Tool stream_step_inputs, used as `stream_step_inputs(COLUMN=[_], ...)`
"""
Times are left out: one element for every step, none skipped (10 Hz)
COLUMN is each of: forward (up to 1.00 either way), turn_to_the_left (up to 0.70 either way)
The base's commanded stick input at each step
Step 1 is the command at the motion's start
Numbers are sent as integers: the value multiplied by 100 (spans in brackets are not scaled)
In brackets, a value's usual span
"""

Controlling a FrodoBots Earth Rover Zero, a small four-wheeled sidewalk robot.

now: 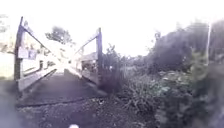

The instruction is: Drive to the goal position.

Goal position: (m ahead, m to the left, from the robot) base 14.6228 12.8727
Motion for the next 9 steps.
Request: stream_step_inputs(forward=[50,50,50,50,50,50,50,50,50], turn_to_the_left=[50,50,50,50,50,50,50,50,50])
